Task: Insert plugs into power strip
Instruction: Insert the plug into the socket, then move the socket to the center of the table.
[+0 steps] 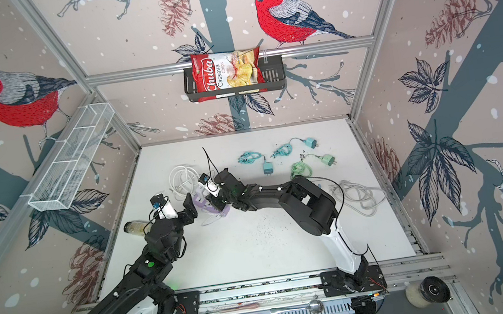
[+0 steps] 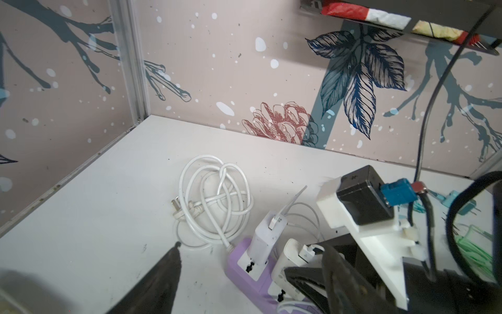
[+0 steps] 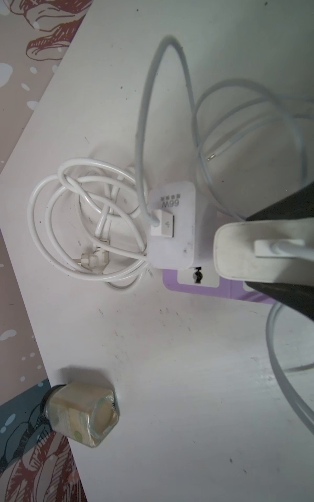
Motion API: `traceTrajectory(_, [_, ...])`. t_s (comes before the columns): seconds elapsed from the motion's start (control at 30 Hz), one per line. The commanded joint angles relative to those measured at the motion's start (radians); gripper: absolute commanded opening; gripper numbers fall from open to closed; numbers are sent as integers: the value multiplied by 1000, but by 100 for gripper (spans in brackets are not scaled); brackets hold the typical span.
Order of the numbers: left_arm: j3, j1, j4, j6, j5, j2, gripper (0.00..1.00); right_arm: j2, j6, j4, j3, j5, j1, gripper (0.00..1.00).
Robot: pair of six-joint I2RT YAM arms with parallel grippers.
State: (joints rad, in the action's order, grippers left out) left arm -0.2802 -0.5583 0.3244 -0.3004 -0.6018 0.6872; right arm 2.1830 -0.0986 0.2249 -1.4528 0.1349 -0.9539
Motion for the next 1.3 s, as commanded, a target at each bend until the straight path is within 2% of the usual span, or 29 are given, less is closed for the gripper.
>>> traceTrajectory(0.0, [-20, 20, -34, -24, -48, -10, 80, 94, 25, -256, -102, -68, 10, 4])
traceTrajectory(0.13, [-31, 46, -49, -37, -37, -6, 81, 201, 40, -311, -272, -96, 11, 8])
traceTrajectory(0.23, [-36, 50, -59, -37, -48, -7, 81, 225, 51, -312, -327, -103, 9, 18])
traceTrajectory(0.5, [-36, 50, -65, -36, -46, 3, 82, 140, 71, -331, -296, -70, 10, 41])
traceTrajectory(0.6, [-36, 49, -73, -41, -39, 11, 86, 97, 86, -313, -274, -43, 11, 50])
traceTrajectory(0.7, [-41, 50, -82, -45, -35, 17, 90, 57, 98, -279, -249, -26, 17, 52])
traceTrajectory(0.77, [-45, 49, -84, -43, -28, 18, 98, 43, 98, -282, -251, -23, 21, 54])
traceTrajectory(0.9, [-54, 49, -83, -28, 13, 44, 98, -7, 113, -297, -241, -39, 32, 55])
traceTrajectory(1.03, [-112, 49, -127, -28, 79, 128, 98, -107, 174, -321, -191, -72, 62, 57])
traceTrajectory(1.27, [-236, 47, -171, -21, 238, 330, 98, -362, 362, -349, 51, -134, 198, 59])
